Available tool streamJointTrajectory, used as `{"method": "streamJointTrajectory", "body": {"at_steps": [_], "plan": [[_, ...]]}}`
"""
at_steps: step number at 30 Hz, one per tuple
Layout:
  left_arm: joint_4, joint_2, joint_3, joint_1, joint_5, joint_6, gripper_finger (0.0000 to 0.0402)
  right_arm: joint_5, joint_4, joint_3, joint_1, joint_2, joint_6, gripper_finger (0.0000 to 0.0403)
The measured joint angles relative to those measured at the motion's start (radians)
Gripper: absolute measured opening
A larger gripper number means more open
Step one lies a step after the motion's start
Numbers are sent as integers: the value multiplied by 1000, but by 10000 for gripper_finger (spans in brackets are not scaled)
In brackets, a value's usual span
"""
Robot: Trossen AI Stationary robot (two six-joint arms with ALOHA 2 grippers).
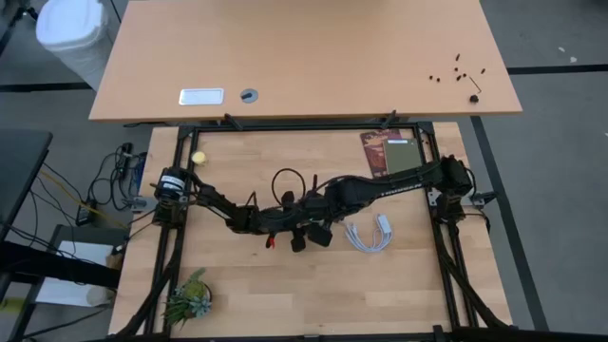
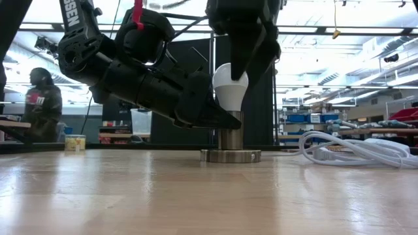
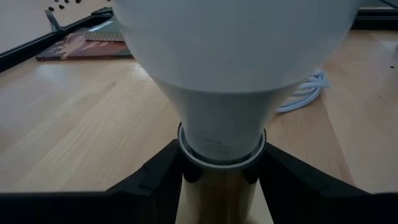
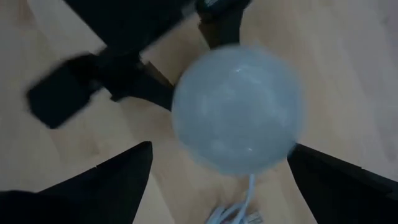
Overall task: Screw lightbulb
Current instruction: Remove the lightbulb from the lamp
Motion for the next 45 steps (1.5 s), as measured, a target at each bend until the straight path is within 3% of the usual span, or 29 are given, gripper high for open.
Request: {"method": "streamJointTrajectory", "body": {"at_steps": [6,12,21,25,28,34,45], "plan": [[-1,0,0,0,4,-1,188,-2,49,-8,-9,49,-25,383],[-3,0,0,0,5,-1,188,70,51,-8,-36,43,-105,382],[-11,0,-1,2,2,-2,188,171,-151,-11,-66,18,-210,382],[-11,0,0,1,24,1,188,249,-215,-27,-63,18,-201,381],[-12,0,0,2,22,1,188,243,-223,-27,-44,18,-165,381],[-16,0,0,2,20,0,188,202,-75,-33,43,18,-197,381],[-24,-1,1,1,25,-2,188,307,220,-198,70,-38,-240,381]]}}
